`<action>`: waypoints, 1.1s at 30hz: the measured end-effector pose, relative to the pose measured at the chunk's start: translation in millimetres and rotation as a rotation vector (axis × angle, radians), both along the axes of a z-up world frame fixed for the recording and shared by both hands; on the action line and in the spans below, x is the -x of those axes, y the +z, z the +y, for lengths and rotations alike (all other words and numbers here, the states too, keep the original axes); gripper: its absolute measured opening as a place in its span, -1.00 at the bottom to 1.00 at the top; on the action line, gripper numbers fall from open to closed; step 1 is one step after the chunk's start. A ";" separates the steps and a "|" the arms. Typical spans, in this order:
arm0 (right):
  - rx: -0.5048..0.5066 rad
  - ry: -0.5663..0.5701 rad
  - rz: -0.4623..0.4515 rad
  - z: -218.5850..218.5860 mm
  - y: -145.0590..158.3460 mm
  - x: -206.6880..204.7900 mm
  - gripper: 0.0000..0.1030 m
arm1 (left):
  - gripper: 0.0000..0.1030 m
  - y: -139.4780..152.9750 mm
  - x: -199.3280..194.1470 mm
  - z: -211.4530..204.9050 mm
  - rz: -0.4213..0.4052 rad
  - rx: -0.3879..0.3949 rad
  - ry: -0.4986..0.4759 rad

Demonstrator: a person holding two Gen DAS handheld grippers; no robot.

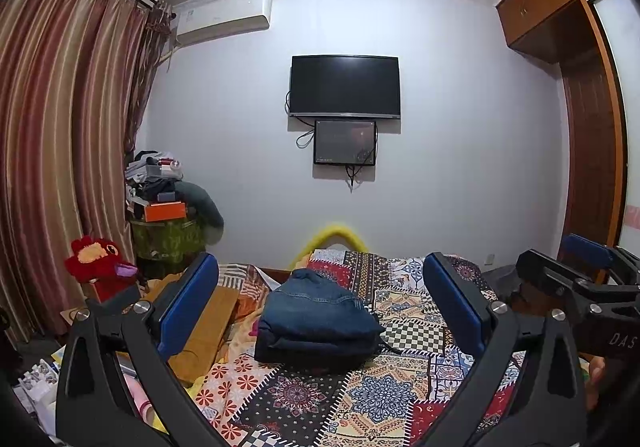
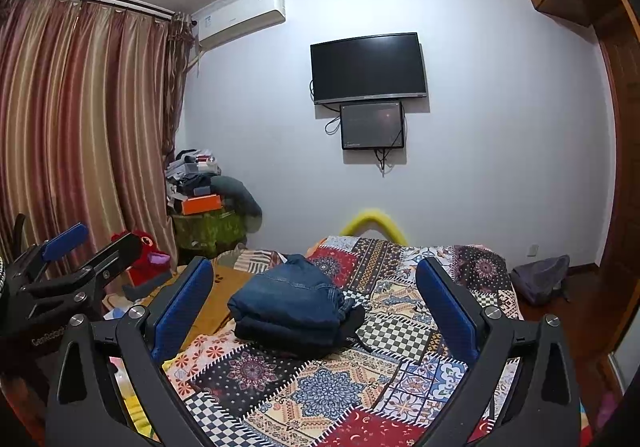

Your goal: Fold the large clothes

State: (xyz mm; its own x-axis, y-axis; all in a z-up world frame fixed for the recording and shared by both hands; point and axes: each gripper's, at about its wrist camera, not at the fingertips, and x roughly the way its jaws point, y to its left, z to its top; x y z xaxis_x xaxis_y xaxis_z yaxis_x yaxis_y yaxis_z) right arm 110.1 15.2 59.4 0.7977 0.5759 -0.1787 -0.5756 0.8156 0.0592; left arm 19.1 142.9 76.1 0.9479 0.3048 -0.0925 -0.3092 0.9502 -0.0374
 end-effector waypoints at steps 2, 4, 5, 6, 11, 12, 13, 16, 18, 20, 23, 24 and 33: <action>-0.002 -0.002 0.000 -1.1 0.0 0.3 0.96 | 0.99 0.0 0.4 -0.9 0.001 0.001 -0.006; -0.004 -0.004 0.000 -2.0 0.3 0.2 0.96 | 0.99 -0.1 0.8 -1.5 0.002 0.001 -0.009; -0.005 -0.004 0.001 -2.5 0.1 0.0 0.96 | 0.99 0.2 0.7 -1.8 0.002 0.001 -0.010; -0.005 -0.004 0.001 -2.9 0.2 -0.4 0.96 | 0.99 0.2 0.7 -1.9 0.002 0.001 -0.010; -0.007 -0.022 -0.005 -4.9 0.5 0.4 0.96 | 0.99 0.6 -0.4 -3.9 0.002 -0.005 -0.014; -0.008 -0.025 -0.006 -5.1 0.1 0.6 0.96 | 0.99 0.4 -0.4 -4.7 0.001 -0.004 -0.015; -0.009 -0.026 -0.005 -5.5 0.5 0.3 0.96 | 0.99 0.4 -0.6 -5.4 0.000 -0.005 -0.013; -0.013 -0.028 0.000 -5.4 0.8 -0.7 0.96 | 0.99 0.7 -1.6 -7.1 0.007 -0.007 -0.028; -0.015 -0.033 0.000 -5.5 1.7 -1.2 0.96 | 0.99 0.6 -1.5 -7.8 0.006 -0.012 -0.023; -0.018 -0.038 0.000 -4.9 1.5 -1.2 0.97 | 0.99 0.5 -2.2 -9.0 0.009 -0.020 -0.017; -0.013 -0.043 -0.002 -4.6 0.2 -1.1 0.97 | 0.99 -0.1 -3.0 -9.6 0.012 -0.016 -0.020; -0.012 -0.045 -0.002 -4.5 0.1 -1.2 0.97 | 0.99 -0.1 -3.1 -9.2 0.011 -0.012 -0.023; -0.007 -0.061 -0.001 -2.5 -3.3 -3.3 0.99 | 0.99 -3.2 -4.0 -6.4 0.016 0.003 -0.019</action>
State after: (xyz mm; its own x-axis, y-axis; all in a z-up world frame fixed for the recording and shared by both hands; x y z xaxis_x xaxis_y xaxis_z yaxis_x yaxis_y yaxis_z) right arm 113.4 12.7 56.1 0.8315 0.5274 -0.1744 -0.5249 0.8487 0.0641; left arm 23.0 136.5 72.9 0.9518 0.2868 -0.1086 -0.2920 0.9558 -0.0349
